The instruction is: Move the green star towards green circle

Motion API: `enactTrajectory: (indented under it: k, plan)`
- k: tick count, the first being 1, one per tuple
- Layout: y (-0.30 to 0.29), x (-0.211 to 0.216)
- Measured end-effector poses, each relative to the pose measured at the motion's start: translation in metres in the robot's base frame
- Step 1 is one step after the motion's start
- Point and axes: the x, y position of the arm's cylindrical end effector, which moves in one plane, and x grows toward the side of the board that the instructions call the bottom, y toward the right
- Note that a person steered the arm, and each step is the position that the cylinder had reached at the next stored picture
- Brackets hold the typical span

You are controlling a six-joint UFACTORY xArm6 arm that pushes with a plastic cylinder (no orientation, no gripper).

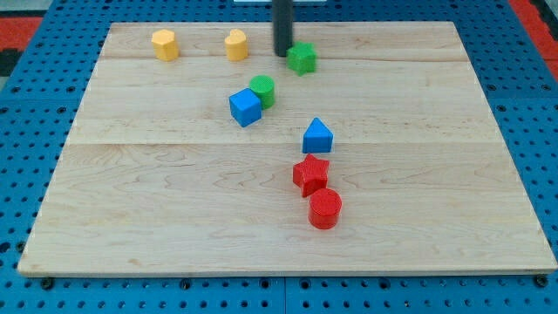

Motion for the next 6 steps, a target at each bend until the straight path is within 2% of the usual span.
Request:
enactTrajectory:
  k: [1, 2, 3, 4, 5, 6]
  plan:
    - [-0.02, 0.04]
    - [-0.011, 0.018]
    - [0.027, -0.005]
    - [0.053, 0.03]
    - [0.002, 0.048]
    - [-0.018, 0.075]
